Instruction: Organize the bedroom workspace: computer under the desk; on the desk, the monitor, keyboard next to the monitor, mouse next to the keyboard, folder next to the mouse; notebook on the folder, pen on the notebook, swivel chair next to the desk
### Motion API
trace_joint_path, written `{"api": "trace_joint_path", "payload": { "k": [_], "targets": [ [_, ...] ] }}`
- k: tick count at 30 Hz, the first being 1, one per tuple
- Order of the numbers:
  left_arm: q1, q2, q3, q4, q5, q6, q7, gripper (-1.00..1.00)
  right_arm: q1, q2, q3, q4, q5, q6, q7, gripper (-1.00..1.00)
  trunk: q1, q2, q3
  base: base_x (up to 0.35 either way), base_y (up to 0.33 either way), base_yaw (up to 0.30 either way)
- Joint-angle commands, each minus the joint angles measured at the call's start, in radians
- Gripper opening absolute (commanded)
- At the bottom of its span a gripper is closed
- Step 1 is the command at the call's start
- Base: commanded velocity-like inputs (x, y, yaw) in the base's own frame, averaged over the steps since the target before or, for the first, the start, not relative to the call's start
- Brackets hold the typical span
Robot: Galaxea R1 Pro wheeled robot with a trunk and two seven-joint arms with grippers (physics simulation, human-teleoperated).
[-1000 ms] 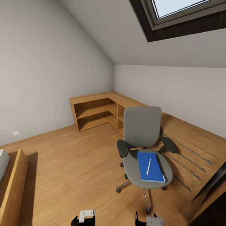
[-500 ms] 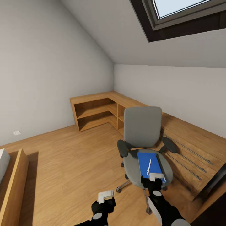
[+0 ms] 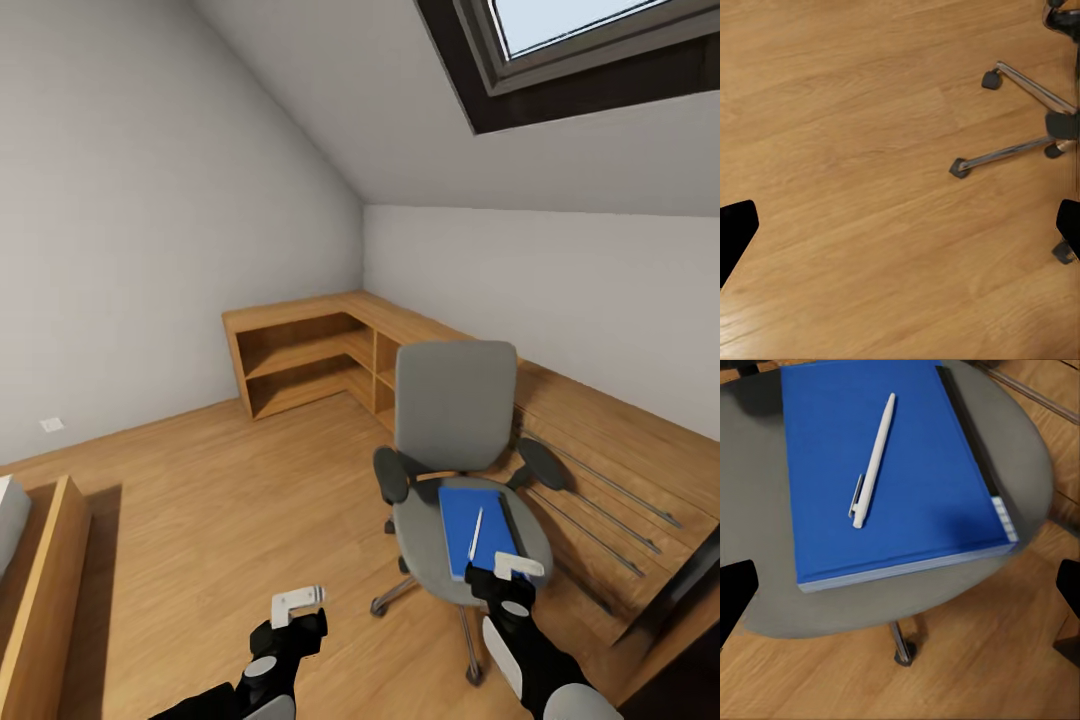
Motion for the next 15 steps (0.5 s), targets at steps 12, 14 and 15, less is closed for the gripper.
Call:
{"api": "trace_joint_path", "payload": {
  "k": [12, 14, 15],
  "targets": [
    [-0.002, 0.002, -0.009, -0.012, 0.012, -0.005, 0.004, 1.00, -0.001, 0.000, 0.000, 0.036, -0.009, -0.019, 0.001, 1.00, 0.000, -0.001, -0.001, 0.303, 0.000, 0.000],
    [-0.002, 0.002, -0.009, -0.012, 0.012, -0.005, 0.004, 1.00, -0.001, 0.000, -0.001, 0.051, -0.010, -0.019, 0.001, 1.00, 0.000, -0.001, -0.001, 0.326, 0.003, 0.000],
    [-0.002, 0.002, -0.009, -0.012, 0.012, -0.005, 0.004, 1.00, -0.001, 0.000, -0.001, 0.058, -0.011, -0.019, 0.001, 1.00, 0.000, -0.001, -0.001, 0.327, 0.017, 0.000]
  ]
}}
